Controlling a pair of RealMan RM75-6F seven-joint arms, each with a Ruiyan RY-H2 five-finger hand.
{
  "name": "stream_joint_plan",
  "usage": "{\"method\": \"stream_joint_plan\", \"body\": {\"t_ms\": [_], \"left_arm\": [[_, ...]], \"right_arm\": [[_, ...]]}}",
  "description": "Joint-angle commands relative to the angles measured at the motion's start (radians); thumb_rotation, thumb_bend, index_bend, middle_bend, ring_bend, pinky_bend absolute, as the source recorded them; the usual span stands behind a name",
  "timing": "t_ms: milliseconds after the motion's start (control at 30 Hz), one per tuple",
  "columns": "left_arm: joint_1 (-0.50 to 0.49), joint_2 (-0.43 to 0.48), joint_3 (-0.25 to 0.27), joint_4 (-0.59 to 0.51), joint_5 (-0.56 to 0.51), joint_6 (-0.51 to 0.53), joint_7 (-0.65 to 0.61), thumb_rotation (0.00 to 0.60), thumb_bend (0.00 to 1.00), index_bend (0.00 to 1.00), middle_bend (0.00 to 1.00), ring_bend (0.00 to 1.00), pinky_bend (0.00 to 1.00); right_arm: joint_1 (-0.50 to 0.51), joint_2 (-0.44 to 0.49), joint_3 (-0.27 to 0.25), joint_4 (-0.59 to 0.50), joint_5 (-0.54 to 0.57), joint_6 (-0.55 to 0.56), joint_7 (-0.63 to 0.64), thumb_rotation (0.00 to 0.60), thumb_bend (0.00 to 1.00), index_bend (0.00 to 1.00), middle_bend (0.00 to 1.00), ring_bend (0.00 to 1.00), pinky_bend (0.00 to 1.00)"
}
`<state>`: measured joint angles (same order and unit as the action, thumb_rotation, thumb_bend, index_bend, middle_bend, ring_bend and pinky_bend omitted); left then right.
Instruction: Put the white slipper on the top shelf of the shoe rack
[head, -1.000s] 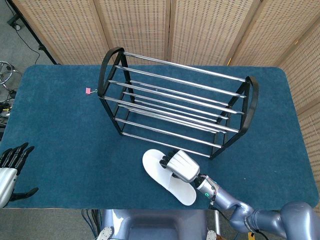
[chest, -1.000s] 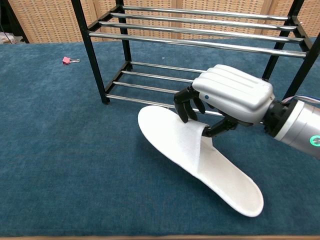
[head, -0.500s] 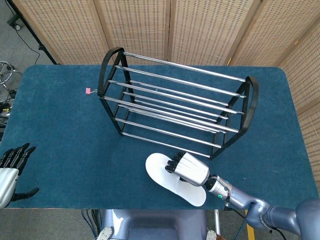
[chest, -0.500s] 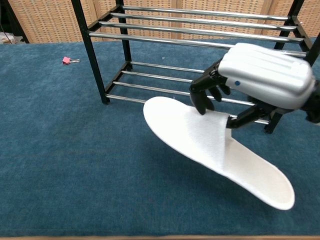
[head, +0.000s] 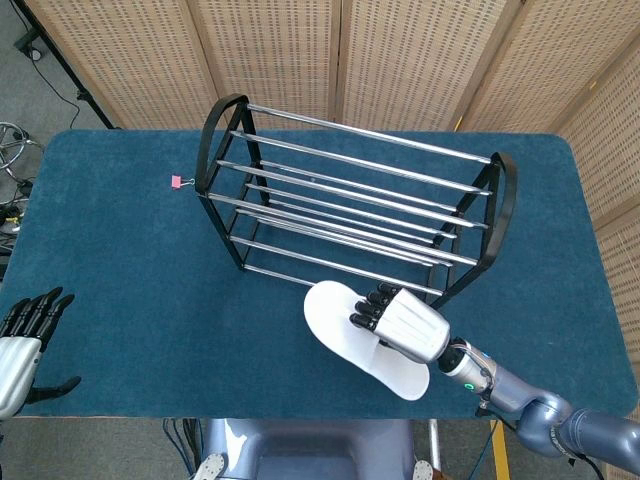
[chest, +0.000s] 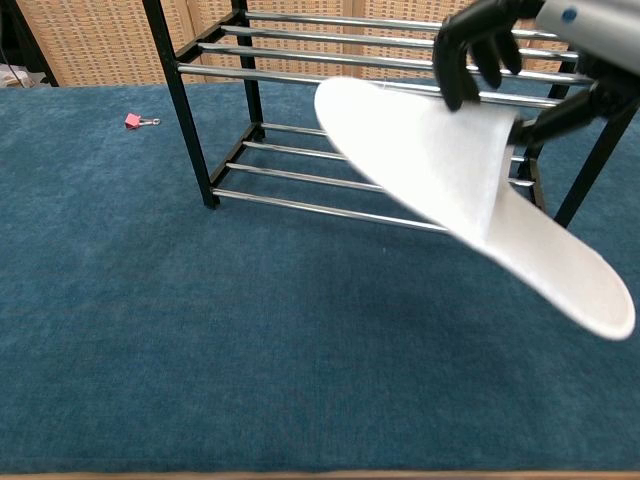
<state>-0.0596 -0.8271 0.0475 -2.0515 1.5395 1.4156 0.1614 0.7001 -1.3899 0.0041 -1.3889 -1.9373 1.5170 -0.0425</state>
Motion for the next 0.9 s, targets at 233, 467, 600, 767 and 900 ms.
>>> {"method": "stream_joint_plan", "body": {"t_ms": [233, 467, 600, 767, 900], "left_arm": [[0.0, 0.004, 0.003, -0.001, 0.009, 0.0, -0.006, 0.6, 0.0, 0.0, 0.0, 0.0, 0.0], [0.006, 0.01, 0.007, -0.002, 0.026, 0.012, -0.019, 0.6, 0.0, 0.0, 0.0, 0.0, 0.0], [0.009, 0.015, 0.009, -0.001, 0.033, 0.017, -0.032, 0.6, 0.0, 0.0, 0.0, 0.0, 0.0], [0.009, 0.018, 0.01, 0.0, 0.038, 0.017, -0.037, 0.6, 0.0, 0.0, 0.0, 0.0, 0.0], [0.01, 0.021, 0.012, -0.001, 0.043, 0.017, -0.045, 0.6, 0.0, 0.0, 0.0, 0.0, 0.0]], "right_arm": [[-0.025, 0.072, 0.037, -0.102, 0.016, 0.006, -0.07, 0.6, 0.47, 0.67, 0.62, 0.63, 0.62], [-0.044, 0.078, 0.062, -0.155, 0.037, -0.002, -0.129, 0.6, 0.47, 0.67, 0.62, 0.63, 0.62], [-0.054, 0.069, 0.076, -0.162, 0.045, -0.008, -0.176, 0.6, 0.49, 0.68, 0.63, 0.64, 0.64], [-0.068, 0.051, 0.081, -0.166, 0.057, -0.023, -0.215, 0.6, 0.49, 0.68, 0.64, 0.65, 0.64], [-0.075, 0.026, 0.082, -0.157, 0.063, -0.029, -0.234, 0.6, 0.49, 0.68, 0.64, 0.65, 0.64]]}}
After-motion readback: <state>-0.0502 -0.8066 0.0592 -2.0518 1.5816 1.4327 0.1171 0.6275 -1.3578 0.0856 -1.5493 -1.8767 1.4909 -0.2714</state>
